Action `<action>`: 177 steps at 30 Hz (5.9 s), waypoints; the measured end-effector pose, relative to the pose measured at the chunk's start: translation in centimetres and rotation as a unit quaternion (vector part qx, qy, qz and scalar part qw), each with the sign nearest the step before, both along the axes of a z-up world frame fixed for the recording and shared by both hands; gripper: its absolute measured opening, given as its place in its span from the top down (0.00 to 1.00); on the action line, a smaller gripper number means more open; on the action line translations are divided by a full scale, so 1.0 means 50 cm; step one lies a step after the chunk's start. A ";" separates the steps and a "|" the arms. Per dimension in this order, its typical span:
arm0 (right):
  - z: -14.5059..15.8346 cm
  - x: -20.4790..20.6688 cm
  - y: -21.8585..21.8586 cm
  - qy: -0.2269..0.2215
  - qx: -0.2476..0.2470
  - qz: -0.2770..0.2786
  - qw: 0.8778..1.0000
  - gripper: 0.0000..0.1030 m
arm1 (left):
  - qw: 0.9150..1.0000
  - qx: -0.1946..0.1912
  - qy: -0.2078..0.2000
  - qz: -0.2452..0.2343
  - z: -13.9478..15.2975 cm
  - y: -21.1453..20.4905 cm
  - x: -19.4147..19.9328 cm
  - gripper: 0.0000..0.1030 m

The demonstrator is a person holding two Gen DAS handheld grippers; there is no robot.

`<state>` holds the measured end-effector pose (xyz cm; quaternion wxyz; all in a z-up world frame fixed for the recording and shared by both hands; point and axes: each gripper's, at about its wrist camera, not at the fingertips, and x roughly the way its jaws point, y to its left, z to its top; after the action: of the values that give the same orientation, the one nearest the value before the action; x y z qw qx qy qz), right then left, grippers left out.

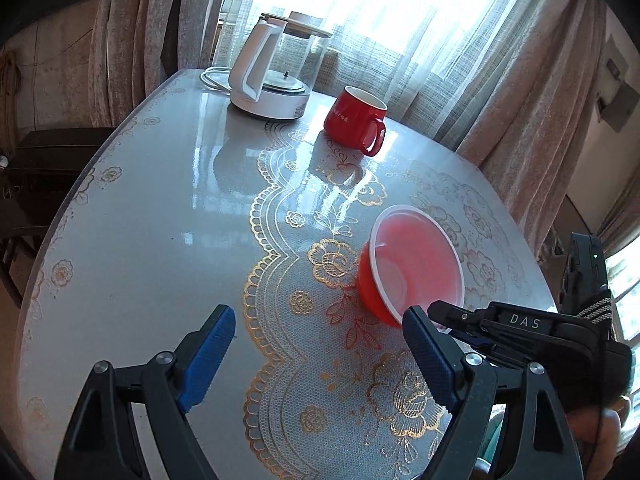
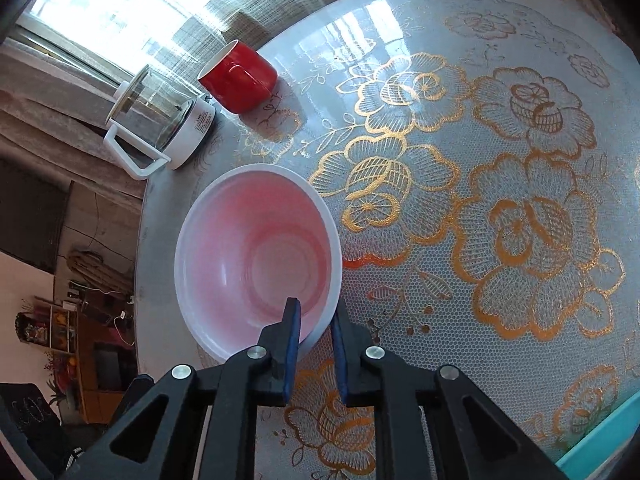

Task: Organize plates and bowls
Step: 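Grasp the red bowl rim with the left tool and lift it, then carry the red bowl over the yellow bowl in the steel bowl, then lower the red bowl into the yellow bowl with the left tool, then open the left tool to release the red bowl and withdraw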

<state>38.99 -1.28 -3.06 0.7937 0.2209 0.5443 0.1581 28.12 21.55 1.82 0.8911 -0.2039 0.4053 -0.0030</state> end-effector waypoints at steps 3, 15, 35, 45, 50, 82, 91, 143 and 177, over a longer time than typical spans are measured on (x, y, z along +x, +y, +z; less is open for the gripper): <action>0.002 -0.018 -0.001 -0.002 -0.007 0.012 1.000 0.85 | 1.000 -0.004 0.000 -0.014 -0.002 -0.011 0.003 0.16; 0.022 -0.097 0.007 -0.022 -0.031 0.060 0.997 0.85 | 0.999 -0.014 0.016 -0.026 -0.021 -0.025 0.008 0.36; 0.027 -0.144 -0.022 -0.022 -0.009 0.030 0.999 0.84 | 0.994 0.011 0.073 -0.076 -0.048 -0.066 0.018 0.88; 0.038 -0.164 -0.026 -0.039 -0.002 0.022 0.999 0.89 | 0.995 0.063 0.040 -0.070 -0.016 -0.087 0.002 0.93; 0.062 -0.183 -0.041 -0.055 0.006 0.015 0.998 0.89 | 0.995 0.063 0.022 -0.070 0.005 -0.094 -0.007 0.93; 0.141 -0.360 -0.164 -0.118 0.011 -0.027 0.993 0.89 | 0.987 0.111 -0.044 -0.108 0.085 -0.224 -0.159 0.92; 0.128 -0.401 -0.157 -0.118 0.016 -0.006 0.993 0.89 | 0.988 0.130 -0.020 -0.085 0.059 -0.219 -0.224 0.90; 0.049 -0.462 -0.150 -0.047 0.053 0.039 0.997 0.84 | 0.990 0.102 0.069 -0.066 -0.012 -0.190 -0.308 0.89; 0.077 -0.476 -0.162 -0.075 0.076 0.021 0.994 0.79 | 0.998 0.036 0.030 -0.050 0.006 -0.152 -0.321 0.73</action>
<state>15.21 -9.37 0.78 0.8097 0.2566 0.4738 0.2324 12.10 13.96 2.12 0.8838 -0.1514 0.4418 -0.0268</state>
